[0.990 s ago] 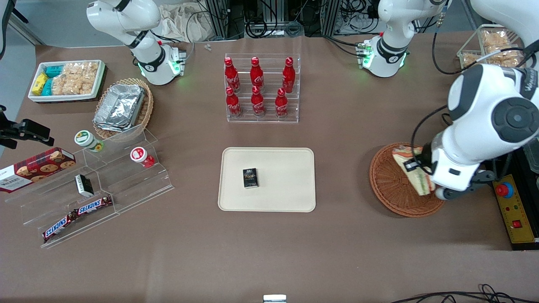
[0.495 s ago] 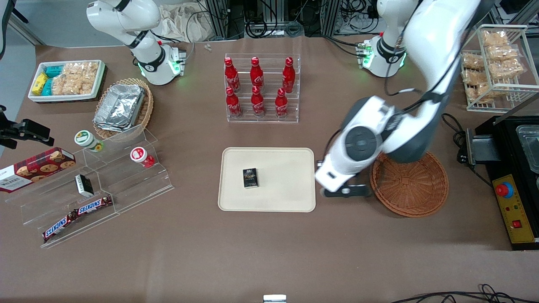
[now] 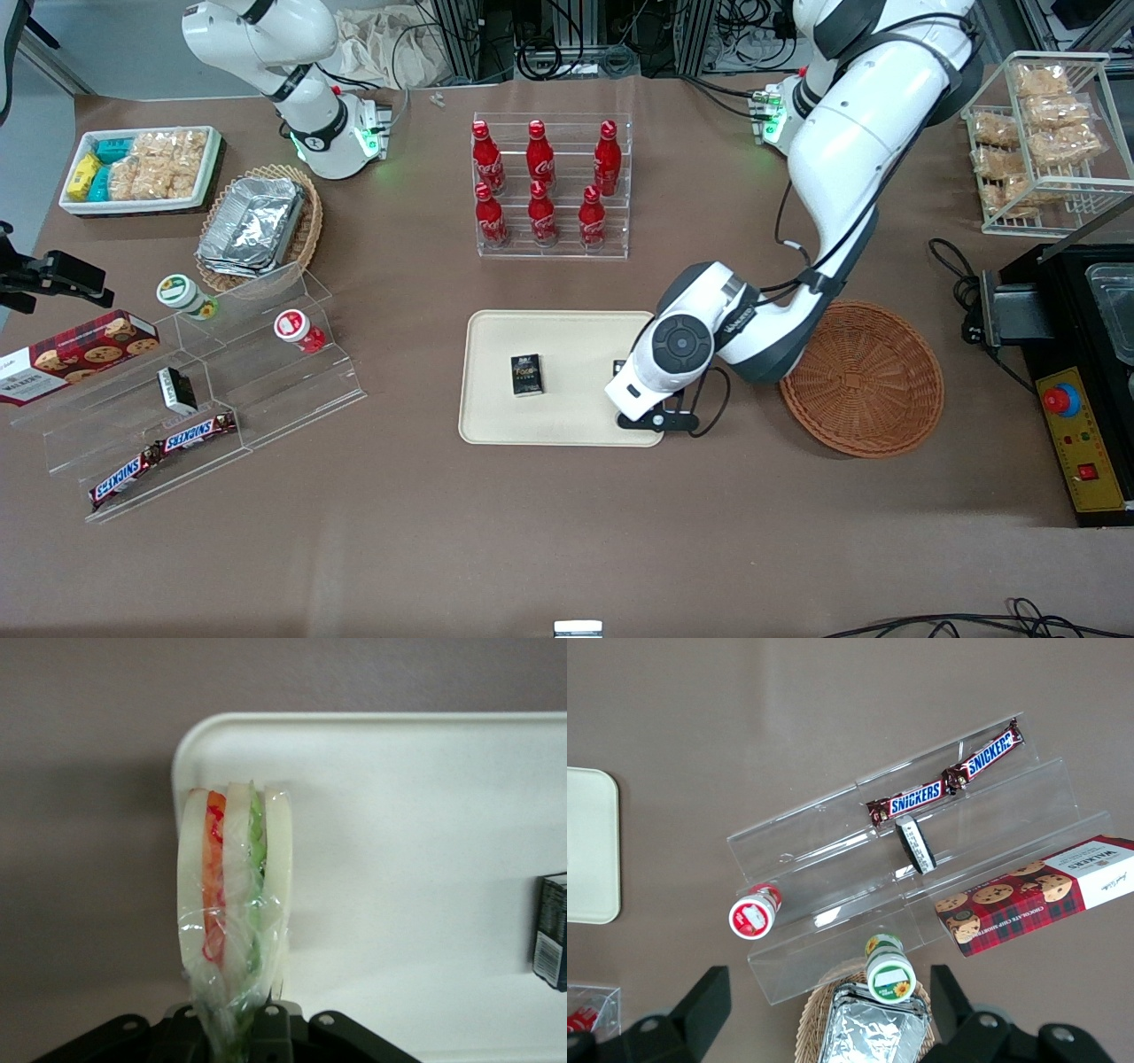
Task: Place sandwich from basket to tray
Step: 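Carry the sandwich over the cream tray and lower it down, then open the left gripper to release the sandwich on the tray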
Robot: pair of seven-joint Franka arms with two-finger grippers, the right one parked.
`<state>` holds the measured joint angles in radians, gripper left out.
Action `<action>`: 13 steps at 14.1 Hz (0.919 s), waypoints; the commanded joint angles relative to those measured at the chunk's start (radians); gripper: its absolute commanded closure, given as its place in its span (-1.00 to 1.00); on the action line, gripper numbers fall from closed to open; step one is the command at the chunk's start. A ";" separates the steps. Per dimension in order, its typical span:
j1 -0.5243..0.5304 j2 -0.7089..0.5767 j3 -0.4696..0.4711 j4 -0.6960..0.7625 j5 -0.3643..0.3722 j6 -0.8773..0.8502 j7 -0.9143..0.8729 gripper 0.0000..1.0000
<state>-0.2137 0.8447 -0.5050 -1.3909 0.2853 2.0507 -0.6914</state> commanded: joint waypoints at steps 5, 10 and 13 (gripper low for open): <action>-0.030 0.034 0.005 0.038 0.023 0.019 -0.033 0.17; 0.023 -0.137 0.006 -0.003 0.025 -0.146 -0.014 -1.00; 0.103 -0.312 0.005 -0.095 0.020 -0.244 0.063 -1.00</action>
<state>-0.1677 0.6837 -0.5010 -1.3665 0.2972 1.8429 -0.6864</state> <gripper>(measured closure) 0.211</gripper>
